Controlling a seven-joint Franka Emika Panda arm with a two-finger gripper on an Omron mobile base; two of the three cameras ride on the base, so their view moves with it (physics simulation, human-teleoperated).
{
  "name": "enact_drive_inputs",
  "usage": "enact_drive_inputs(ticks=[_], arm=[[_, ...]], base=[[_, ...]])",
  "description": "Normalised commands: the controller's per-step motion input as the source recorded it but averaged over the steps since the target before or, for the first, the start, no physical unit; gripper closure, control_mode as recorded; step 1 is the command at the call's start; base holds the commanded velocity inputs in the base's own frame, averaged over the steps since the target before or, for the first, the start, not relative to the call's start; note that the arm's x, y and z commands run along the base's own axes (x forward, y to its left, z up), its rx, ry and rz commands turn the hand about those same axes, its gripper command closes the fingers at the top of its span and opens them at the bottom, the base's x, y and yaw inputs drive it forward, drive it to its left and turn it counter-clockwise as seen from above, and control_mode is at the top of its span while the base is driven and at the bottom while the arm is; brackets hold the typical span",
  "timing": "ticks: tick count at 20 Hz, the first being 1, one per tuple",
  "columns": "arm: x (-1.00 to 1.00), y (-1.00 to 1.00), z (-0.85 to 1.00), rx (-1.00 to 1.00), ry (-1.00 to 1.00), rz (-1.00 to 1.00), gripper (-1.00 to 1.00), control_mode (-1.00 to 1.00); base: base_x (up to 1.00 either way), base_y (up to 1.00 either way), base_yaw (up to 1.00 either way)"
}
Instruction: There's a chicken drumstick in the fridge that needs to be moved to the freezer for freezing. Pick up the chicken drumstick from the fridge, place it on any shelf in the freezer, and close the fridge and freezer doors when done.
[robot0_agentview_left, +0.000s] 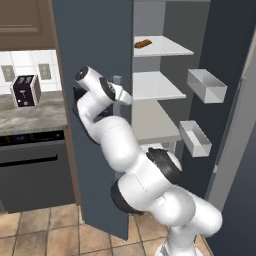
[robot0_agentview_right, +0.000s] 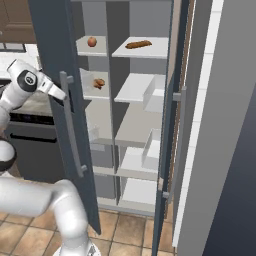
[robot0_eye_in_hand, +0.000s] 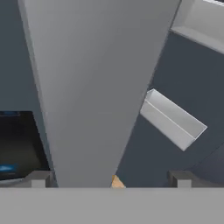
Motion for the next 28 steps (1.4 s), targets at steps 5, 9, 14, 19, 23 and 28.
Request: enact_drive_inputs(ticks=[5, 9, 14, 19, 23, 28], arm=[[0.13, -0.38, 0.00, 0.10, 0.01, 0.10, -1.00, -1.00], [0.15, -0.01, 0.00, 0.00, 0.03, 0.02, -1.00, -1.00], [0.25, 0.00, 0.04, 0.00, 0.01, 0.07, -1.00, -1.00], [0.52, -0.16, 0.08, 0.01, 0.02, 0.17, -1.00, -1.00], [0.39, -0.37, 0.00, 0.04, 0.00, 0.16, -1.00, -1.00], [0.34, -0.41, 0.00, 0.01, 0.00, 0.13, -1.00, -1.00]], base=[[0.00, 0.00, 0.00], [0.00, 0.00, 0.00], [0.00, 0.00, 0.00], [0.00, 0.00, 0.00], [0.00, 0.00, 0.00], [0.00, 0.00, 0.00]])
